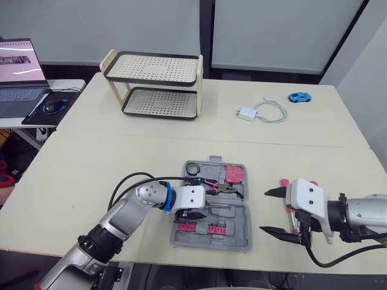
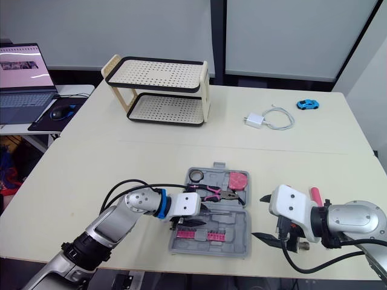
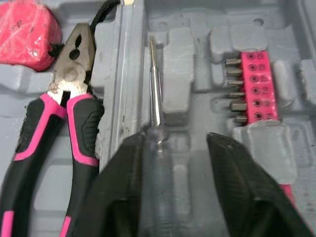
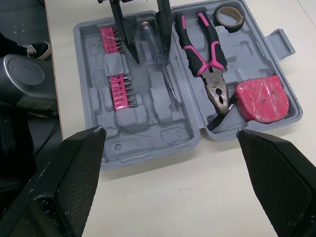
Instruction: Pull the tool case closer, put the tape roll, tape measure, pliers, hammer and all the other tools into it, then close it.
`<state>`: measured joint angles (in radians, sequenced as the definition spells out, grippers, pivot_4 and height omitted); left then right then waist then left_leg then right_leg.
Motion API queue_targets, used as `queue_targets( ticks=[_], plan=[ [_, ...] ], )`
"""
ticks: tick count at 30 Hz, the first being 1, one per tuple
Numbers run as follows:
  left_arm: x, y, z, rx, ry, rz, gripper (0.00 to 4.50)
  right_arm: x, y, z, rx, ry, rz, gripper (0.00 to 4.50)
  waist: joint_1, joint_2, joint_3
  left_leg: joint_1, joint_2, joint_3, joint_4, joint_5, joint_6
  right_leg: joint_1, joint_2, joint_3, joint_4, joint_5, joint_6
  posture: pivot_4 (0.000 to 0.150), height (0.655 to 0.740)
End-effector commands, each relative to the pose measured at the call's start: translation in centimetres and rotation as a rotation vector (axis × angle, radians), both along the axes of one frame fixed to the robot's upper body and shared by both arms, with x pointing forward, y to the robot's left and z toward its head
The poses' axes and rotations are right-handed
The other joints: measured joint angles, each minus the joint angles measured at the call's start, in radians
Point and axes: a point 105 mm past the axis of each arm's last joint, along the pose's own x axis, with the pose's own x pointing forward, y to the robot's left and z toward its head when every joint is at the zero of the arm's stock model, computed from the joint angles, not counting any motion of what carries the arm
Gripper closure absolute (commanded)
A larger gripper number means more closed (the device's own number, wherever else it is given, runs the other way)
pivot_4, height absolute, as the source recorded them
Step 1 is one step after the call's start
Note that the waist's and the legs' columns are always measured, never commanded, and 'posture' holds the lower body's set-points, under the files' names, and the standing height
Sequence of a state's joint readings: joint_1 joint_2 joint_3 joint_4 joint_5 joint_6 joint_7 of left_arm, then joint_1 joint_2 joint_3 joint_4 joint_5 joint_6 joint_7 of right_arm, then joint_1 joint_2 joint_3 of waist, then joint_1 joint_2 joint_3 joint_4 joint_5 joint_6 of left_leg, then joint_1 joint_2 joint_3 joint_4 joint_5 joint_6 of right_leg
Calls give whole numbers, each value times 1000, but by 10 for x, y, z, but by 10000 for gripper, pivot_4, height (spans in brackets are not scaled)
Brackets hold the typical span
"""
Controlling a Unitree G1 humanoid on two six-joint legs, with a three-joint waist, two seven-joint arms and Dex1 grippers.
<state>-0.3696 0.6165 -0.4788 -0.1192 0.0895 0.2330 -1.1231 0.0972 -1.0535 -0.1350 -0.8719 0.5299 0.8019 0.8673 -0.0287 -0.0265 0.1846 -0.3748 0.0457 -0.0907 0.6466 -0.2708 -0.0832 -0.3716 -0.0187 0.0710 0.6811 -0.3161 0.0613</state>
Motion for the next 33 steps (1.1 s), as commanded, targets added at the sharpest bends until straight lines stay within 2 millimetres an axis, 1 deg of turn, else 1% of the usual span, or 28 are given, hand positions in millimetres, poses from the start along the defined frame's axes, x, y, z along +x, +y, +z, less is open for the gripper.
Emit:
queue_targets(
  ticks=[1, 2, 5, 9, 10, 12, 20, 33],
  plan=[
    [3, 0, 23, -60, -54, 2, 12340, -2, 4, 5, -3, -30, 20, 0, 0, 0, 0, 0, 0, 0, 0, 0, 0, 0, 0, 0, 0, 0, 0, 1500, 7350],
    [2, 1, 29, -92, -40, 4, 9193, -2, 4, 5, -1, -30, 20, 0, 0, 0, 0, 0, 0, 0, 0, 0, 0, 0, 0, 0, 0, 0, 0, 1500, 7350],
    [2, 6, 41, -142, -13, 14, 9193, -2, 4, 5, 4, -30, 17, 0, 0, 0, 0, 0, 0, 0, 0, 0, 0, 0, 0, 0, 0, 0, 0, 1500, 7350],
    [6, 12, 40, -160, -10, 7, 9193, -1, 4, 4, 8, -31, 13, 0, 0, 0, 0, 0, 0, 0, 0, 0, 0, 0, 0, 0, 0, 0, 0, 1500, 7350],
    [7, 12, 38, -161, -1, 8, 13220, -1, 4, 4, 8, -31, 13, 0, 0, 0, 0, 0, 0, 0, 0, 0, 0, 0, 0, 0, 0, 0, 0, 1500, 7350],
    [9, 10, 32, -150, 10, 4, 18371, -1, 5, 3, 10, -31, 15, 0, 0, 0, 0, 0, 0, 0, 0, 0, 0, 0, 0, 0, 0, 0, 0, 1500, 7350],
    [10, 6, 11, -106, 49, 6, 44582, -1, 6, 3, 10, -32, 17, 0, 0, 0, 0, 0, 0, 0, 0, 0, 0, 0, 0, 0, 0, 0, 0, 1500, 7350],
    [12, 7, -18, -42, 56, 24, 44834, -3, 7, 4, 8, -28, 20, 0, 0, 0, 0, 0, 0, 0, 0, 0, 0, 0, 0, 0, 0, 0, 0, 1500, 7350]
  ],
)
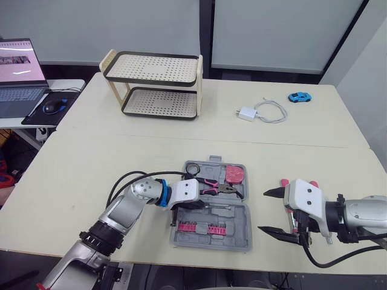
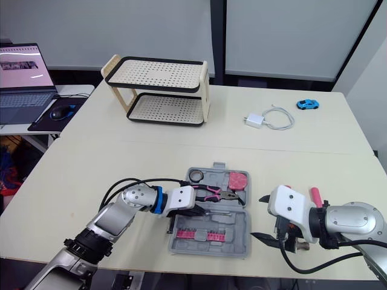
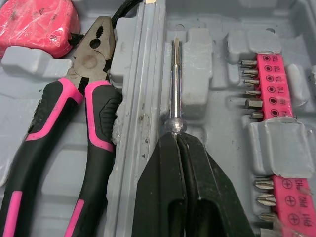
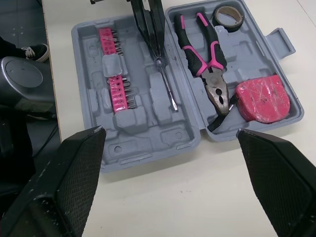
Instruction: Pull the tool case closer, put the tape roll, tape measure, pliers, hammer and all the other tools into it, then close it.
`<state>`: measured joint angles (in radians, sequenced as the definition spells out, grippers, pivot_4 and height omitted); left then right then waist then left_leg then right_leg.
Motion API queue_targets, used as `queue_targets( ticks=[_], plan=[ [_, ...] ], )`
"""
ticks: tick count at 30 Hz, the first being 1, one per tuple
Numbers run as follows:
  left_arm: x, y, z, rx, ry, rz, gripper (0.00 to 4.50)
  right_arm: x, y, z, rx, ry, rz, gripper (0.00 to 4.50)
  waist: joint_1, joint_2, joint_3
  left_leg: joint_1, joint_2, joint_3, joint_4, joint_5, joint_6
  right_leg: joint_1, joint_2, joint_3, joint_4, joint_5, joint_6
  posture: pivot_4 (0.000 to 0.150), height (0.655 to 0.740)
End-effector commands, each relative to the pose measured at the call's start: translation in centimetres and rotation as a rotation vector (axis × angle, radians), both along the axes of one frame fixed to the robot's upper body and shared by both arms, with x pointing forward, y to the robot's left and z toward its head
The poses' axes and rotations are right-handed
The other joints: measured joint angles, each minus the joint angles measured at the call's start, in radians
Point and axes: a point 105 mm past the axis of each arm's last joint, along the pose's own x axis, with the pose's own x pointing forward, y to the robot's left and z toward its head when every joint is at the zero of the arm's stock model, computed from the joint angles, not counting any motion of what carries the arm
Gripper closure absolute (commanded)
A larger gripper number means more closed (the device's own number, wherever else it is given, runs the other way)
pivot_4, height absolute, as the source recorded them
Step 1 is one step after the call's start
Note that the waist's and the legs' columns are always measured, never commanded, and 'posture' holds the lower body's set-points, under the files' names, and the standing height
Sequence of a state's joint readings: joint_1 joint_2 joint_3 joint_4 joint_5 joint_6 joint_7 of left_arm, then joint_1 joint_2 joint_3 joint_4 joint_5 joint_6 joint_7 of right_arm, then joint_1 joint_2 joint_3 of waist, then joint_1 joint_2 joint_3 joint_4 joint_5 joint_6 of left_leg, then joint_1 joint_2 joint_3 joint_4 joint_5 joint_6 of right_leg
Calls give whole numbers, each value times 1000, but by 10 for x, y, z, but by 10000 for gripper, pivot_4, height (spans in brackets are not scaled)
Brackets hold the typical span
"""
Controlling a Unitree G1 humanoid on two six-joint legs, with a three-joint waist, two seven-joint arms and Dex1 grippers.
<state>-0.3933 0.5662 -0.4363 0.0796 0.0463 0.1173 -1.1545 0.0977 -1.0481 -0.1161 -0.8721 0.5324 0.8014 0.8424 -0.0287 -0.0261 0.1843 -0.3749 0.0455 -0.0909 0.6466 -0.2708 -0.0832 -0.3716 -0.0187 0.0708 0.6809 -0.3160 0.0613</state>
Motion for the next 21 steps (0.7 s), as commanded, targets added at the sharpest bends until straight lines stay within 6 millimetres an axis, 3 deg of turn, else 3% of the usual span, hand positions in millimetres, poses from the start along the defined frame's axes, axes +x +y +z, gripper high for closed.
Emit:
queue_targets(
  ticks=[1, 7, 14, 17, 21],
  plan=[
    [-1, 0, -7, 21, -5, -4, 44834, -4, 5, 7, 0, -29, 30, 0, 0, 0, 0, 0, 0, 0, 0, 0, 0, 0, 0, 0, 0, 0, 0, 1500, 7350],
    [-5, 3, -5, -6, 8, 16, 44834, -4, 5, 8, -1, -35, 31, 0, 0, 2, -1, 1, 0, 0, 0, 0, 0, 1, 0, 0, 0, 0, 0, 1500, 7350],
    [-11, 20, 26, -88, 19, 28, 44834, 0, 5, 18, 55, -73, 10, 0, -1, 2, -1, 0, 0, -1, 0, 0, 0, -1, 0, -1, 0, 0, 0, 1500, 7350],
    [-12, 40, 53, -157, 14, 56, 44834, 5, -3, 30, 92, -125, -49, 0, 0, 2, -1, -1, 0, -1, 0, 0, 0, -1, 0, -1, 0, 0, 0, 1500, 7350],
    [-8, 83, 77, -230, -17, 222, 44834, 6, -42, 37, 60, -204, -223, 0, 0, 2, -1, -2, 0, -2, -1, 0, 0, -1, 0, -2, 0, 0, 0, 1500, 7350]
  ],
)
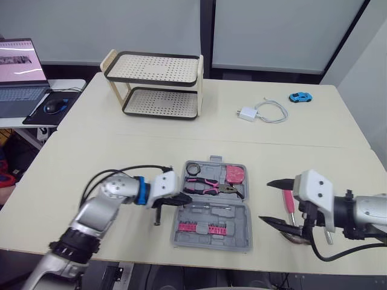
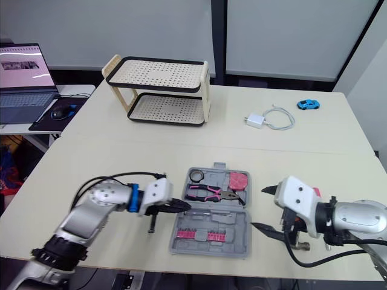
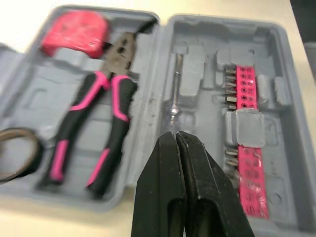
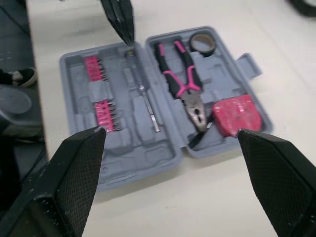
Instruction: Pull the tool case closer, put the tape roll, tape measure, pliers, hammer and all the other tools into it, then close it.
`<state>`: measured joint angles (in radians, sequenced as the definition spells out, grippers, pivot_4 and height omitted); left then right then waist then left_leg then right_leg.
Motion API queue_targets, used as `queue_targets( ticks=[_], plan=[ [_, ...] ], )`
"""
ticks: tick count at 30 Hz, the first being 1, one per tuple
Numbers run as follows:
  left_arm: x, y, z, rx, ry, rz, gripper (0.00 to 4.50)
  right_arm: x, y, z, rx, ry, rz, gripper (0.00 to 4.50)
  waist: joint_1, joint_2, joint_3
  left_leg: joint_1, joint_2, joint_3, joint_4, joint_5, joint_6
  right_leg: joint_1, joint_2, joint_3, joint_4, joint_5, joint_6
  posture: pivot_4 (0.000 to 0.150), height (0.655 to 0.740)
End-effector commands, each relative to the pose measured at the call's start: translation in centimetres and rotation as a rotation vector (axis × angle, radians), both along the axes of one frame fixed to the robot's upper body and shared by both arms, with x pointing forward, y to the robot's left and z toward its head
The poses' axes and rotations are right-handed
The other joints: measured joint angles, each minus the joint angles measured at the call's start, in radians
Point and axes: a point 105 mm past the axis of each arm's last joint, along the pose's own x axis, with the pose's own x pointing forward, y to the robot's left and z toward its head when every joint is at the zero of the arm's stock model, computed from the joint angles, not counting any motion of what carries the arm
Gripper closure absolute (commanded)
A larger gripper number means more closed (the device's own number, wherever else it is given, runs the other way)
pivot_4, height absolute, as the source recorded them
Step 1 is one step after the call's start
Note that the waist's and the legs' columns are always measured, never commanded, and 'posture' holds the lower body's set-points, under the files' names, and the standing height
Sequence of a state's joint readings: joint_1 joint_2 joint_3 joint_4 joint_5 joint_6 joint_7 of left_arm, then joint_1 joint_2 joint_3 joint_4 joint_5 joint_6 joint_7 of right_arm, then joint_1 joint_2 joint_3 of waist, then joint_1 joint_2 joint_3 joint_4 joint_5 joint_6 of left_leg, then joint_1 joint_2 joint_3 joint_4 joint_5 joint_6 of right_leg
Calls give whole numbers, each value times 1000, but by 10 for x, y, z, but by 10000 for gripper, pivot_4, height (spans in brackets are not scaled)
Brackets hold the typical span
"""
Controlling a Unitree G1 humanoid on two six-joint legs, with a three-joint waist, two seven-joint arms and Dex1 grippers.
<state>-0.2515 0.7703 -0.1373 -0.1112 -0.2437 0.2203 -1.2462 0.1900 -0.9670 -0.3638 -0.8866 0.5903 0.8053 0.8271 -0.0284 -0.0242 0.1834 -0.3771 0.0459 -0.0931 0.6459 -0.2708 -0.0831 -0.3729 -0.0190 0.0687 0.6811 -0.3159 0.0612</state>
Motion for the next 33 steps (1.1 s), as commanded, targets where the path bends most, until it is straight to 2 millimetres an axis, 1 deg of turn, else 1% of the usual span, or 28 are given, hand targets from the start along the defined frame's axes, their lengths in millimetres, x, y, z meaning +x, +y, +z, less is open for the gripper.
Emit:
queue_targets(
  ticks=[1, 3, 6, 9, 10, 11, 13, 15, 17, 19, 20, 23, 24, 28, 33],
  plan=[
    [3, 30, 22, -72, -42, 130, 44834, -1, -32, 11, -52, -106, -125, 0, 0, 1, -1, 0, 0, 0, 0, 0, 0, 0, 0, 0, 0, 0, 0, 1500, 7350],
    [1, 51, 21, -73, -50, 207, 44834, -5, -57, 8, -95, -137, -214, 0, 2, 1, -1, 0, 0, 0, 0, 0, 0, 0, 0, 0, 0, 0, 0, 1500, 7350],
    [-8, 81, 12, -60, -13, 326, 44834, -18, -92, 0, -106, -115, -337, 0, 1, 1, -1, 1, 0, 1, 0, 0, 0, 0, 0, 0, 0, 0, 0, 1500, 7350],
    [-20, 99, 3, -70, 26, 409, 44834, -32, -122, -11, -111, -92, -434, 0, -1, 1, -1, 2, 0, 3, 0, 0, 0, 1, 0, 2, 0, -1, -1, 1500, 7350],
    [-25, 104, 1, -77, 38, 436, 41061, -38, -130, -16, -120, -76, -457, 0, -1, 1, -1, 3, 0, 4, 0, 0, 0, 1, 0, 3, 0, -1, -1, 1500, 7350],
    [-30, 109, -2, -91, 55, 472, 39221, -45, -139, -23, -131, -54, -479, 0, -1, 1, -1, 3, 1, 5, 0, 0, 0, 1, 0, 3, 0, -1, -1, 1500, 7350],
    [-40, 122, -11, -95, 78, 556, 32700, -58, -153, -36, -136, -10, -524, 0, -2, 1, -2, 4, 1, 5, -1, 0, 0, 2, 0, 4, 0, -1, -1, 1500, 7350],
    [-51, 130, -20, -93, 104, 617, 26141, -71, -164, -48, -149, 30, -554, 0, -2, 1, -2, 5, 1, 6, -1, 0, 0, 2, 0, 4, 0, -1, -1, 1500, 7350],
    [-65, 138, -31, -80, 137, 669, 20291, -84, -172, -58, -148, 80, -582, 0, -2, 1, -2, 5, 1, 7, -2, 0, 0, 2, -1, 5, 0, -1, -2, 1500, 7350],
    [-74, 142, -37, -71, 153, 699, 13633, -90, -177, -64, -136, 111, -608, 0, -2, 1, -2, 7, 1, 8, -2, 0, 0, 2, -1, 6, 0, -3, -3, 1500, 7350],
    [-76, 143, -38, -70, 157, 713, 11048, -92, -179, -65, -124, 122, -623, 0, -2, 1, -2, 7, 1, 9, -2, 0, 0, 3, -1, 6, 0, -7, -4, 1500, 7350],
    [-80, 146, -39, -70, 157, 732, 1583, -95, -182, -69, -111, 142, -636, 0, -2, 0, -2, 10, 2, 10, -3, -1, -1, 3, -1, 8, 0, -9, -4, 1500, 7350],
    [-80, 146, -39, -69, 155, 732, 711, -95, -183, -70, -112, 145, -635, 0, -2, 0, -2, 10, 2, 10, -3, -1, -1, 3, -1, 8, 0, -9, -4, 1500, 7350],
    [-79, 145, -37, -69, 145, 722, 711, -94, -183, -71, -115, 149, -630, 0, -2, 0, -2, 10, 1, 12, -5, -1, -1, 3, -1, 9, -1, -9, -4, 1500, 7350],
    [-78, 140, -32, -52, 129, 645, 711, -87, -179, -64, -119, 133, -616, 0, -2, 0, -2, 11, 1, 14, -5, -1, -1, 3, -1, 12, -1, -9, -3, 1500, 7350]
  ],
)
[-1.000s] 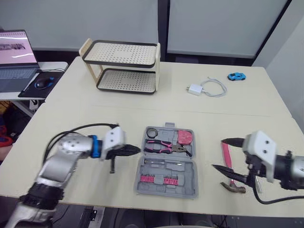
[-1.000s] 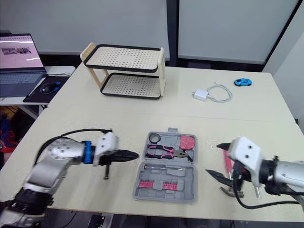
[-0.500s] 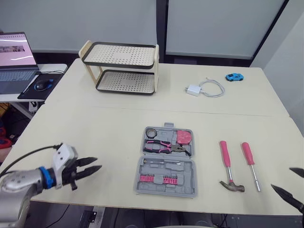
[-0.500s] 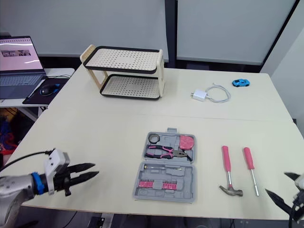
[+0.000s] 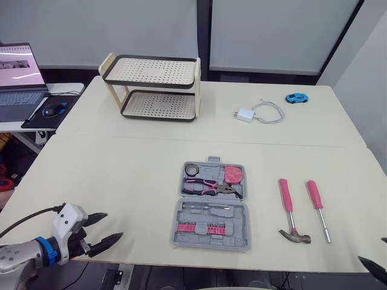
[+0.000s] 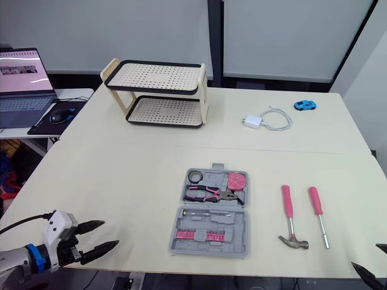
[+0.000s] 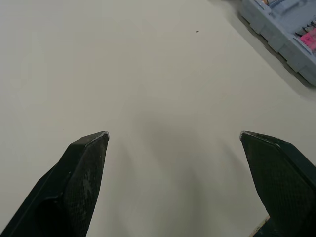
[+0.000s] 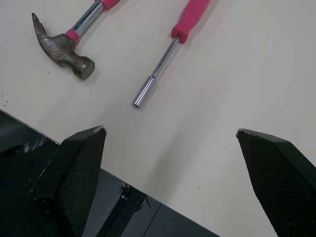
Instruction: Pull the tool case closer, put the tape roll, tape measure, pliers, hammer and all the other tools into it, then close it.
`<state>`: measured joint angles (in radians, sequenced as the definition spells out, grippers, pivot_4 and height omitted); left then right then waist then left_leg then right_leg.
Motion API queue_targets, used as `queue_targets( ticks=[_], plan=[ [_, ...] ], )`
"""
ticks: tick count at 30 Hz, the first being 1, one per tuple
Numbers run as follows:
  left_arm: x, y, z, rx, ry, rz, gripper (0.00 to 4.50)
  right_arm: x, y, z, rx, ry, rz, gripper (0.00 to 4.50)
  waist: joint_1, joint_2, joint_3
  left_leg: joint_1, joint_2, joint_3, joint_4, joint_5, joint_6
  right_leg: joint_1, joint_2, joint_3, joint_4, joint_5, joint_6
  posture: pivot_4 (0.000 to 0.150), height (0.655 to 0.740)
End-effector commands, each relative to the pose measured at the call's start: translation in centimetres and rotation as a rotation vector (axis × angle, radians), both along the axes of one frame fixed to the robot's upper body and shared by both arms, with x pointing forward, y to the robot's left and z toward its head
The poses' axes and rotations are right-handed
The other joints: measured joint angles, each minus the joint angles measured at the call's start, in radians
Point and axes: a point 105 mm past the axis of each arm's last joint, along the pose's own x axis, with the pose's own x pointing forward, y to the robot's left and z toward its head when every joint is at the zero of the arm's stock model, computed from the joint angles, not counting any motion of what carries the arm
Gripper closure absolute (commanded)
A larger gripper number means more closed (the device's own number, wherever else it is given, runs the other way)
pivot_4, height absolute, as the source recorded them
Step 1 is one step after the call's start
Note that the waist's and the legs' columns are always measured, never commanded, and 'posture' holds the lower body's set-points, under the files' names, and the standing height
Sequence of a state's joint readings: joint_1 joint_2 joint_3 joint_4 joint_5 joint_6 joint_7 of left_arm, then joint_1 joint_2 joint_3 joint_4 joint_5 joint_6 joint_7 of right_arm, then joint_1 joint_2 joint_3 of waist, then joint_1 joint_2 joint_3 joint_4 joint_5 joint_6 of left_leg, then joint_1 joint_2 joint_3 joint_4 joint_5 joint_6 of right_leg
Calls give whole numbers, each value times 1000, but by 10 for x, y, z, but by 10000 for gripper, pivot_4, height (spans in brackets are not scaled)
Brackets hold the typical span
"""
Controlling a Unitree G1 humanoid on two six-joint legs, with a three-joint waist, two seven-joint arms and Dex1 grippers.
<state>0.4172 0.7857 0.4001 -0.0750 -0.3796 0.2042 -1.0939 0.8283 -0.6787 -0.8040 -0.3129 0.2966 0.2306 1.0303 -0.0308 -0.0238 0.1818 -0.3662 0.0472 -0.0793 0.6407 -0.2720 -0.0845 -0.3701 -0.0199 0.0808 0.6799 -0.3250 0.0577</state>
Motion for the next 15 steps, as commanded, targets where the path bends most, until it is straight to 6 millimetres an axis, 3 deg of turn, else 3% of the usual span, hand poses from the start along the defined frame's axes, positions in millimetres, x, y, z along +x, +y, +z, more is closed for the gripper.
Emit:
queue_targets(
  ticks=[1, 7, 12, 15],
  plan=[
    [7, -2, 17, 21, -59, -68, 711, 7, 3, 13, -18, -34, 21, 0, 0, 0, 0, 0, 0, 0, 0, 0, 0, 0, 0, 0, 0, 0, 0, 1500, 7350],
    [28, -22, 39, 25, -118, -248, 711, 14, 28, 31, 38, -43, 60, 0, 2, 1, 1, 0, 0, 1, -1, 0, 0, -2, 1, 2, 0, 1, 1, 1500, 7350],
    [37, -54, 56, 15, -176, -451, 711, 20, 56, 33, 43, -47, 111, 0, 1, 0, 1, 0, 0, 4, -1, -1, -1, -2, 1, 6, -1, 4, 7, 1500, 7350],
    [39, -91, 77, -12, -226, -642, 711, 30, 82, 31, 72, -82, 103, 0, 2, -1, 1, 0, 0, 4, -1, -1, -1, -2, 1, 6, -1, 5, 6, 1500, 7350]
  ],
)
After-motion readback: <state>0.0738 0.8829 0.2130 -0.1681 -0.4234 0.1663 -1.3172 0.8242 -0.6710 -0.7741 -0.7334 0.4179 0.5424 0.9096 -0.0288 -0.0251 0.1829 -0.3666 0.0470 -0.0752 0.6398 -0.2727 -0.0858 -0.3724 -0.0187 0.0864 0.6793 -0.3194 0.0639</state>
